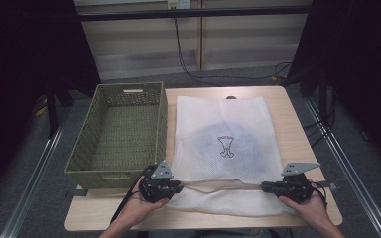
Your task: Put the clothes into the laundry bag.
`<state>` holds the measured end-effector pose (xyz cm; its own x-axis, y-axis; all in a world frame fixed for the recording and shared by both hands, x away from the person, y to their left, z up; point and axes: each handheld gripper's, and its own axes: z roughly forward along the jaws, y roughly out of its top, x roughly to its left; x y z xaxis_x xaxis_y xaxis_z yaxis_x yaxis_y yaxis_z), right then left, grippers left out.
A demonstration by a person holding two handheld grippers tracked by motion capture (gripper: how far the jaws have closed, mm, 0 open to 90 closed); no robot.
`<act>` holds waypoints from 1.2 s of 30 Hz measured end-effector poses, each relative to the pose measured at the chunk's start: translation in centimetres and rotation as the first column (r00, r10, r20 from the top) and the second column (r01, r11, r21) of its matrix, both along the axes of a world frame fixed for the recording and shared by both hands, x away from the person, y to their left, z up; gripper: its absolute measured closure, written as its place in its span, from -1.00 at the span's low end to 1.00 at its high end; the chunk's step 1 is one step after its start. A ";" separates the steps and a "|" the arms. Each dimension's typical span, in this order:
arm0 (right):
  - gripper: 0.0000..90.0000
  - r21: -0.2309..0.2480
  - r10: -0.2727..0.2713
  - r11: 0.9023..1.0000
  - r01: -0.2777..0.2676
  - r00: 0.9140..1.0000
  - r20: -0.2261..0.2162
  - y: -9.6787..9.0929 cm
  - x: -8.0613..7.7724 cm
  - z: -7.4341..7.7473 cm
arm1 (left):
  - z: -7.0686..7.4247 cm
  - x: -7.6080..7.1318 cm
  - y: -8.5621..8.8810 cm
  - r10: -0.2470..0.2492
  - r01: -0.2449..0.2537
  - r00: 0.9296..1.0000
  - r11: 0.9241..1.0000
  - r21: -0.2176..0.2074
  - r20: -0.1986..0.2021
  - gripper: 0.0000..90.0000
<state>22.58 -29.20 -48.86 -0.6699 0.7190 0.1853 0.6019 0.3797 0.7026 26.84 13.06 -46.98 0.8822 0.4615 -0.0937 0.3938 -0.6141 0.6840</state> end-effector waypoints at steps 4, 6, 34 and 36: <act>0.74 -0.045 -0.005 0.999 0.005 1.000 -0.014 0.2 0.3 -0.7 | -0.5 -0.2 -0.4 -0.018 0.017 1.000 0.998 0.055 0.008 0.70; 0.74 -0.063 -0.005 0.998 0.005 1.000 -0.008 0.2 0.4 -0.7 | -0.8 -0.3 -0.6 -0.016 0.015 1.000 0.995 0.101 0.011 0.70; 0.56 0.195 -0.105 0.977 0.090 0.992 0.070 -2.1 -0.8 1.6 | 1.4 -2.6 3.3 0.044 -0.040 0.999 0.989 -0.142 0.026 0.33; 0.48 0.228 -0.113 0.969 0.089 0.989 0.091 -2.4 -1.1 2.2 | 1.7 -3.1 4.1 0.063 -0.058 0.998 0.985 -0.160 0.025 0.18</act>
